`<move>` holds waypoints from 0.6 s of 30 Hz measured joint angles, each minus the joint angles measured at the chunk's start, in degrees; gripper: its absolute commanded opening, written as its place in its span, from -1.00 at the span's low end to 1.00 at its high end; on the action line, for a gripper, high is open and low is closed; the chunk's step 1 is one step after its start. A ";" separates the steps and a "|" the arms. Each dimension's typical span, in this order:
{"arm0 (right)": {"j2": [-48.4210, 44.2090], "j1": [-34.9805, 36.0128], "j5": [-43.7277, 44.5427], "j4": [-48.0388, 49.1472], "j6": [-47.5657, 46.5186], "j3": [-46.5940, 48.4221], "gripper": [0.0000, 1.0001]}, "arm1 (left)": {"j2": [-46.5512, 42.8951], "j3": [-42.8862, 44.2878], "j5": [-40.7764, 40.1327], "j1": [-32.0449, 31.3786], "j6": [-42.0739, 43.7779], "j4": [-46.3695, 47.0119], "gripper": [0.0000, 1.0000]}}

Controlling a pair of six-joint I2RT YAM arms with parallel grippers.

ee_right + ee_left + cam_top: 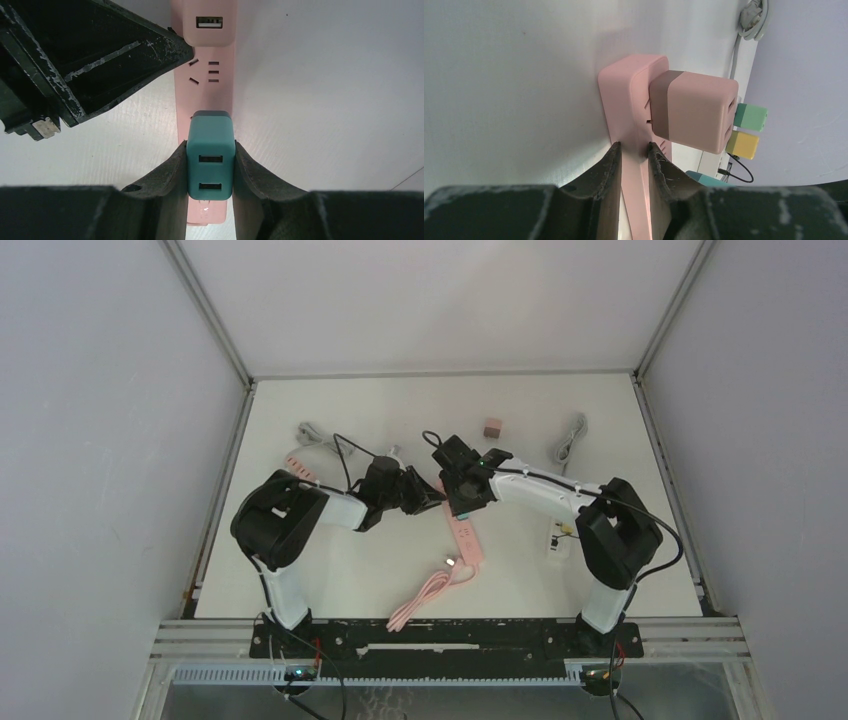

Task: Insert the plug
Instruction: Insert the plug into the socket.

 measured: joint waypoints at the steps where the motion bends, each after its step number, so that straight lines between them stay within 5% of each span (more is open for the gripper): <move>1: -0.17 0.00 0.00 0.26 0.15 -0.26 -1.00 | 0.00 0.00 0.00 0.00 0.00 -0.02 -0.47; 18: -1.01 0.00 0.11 5.33 1.29 -4.59 -1.00 | 0.00 0.00 0.00 -0.02 -0.02 0.00 -0.47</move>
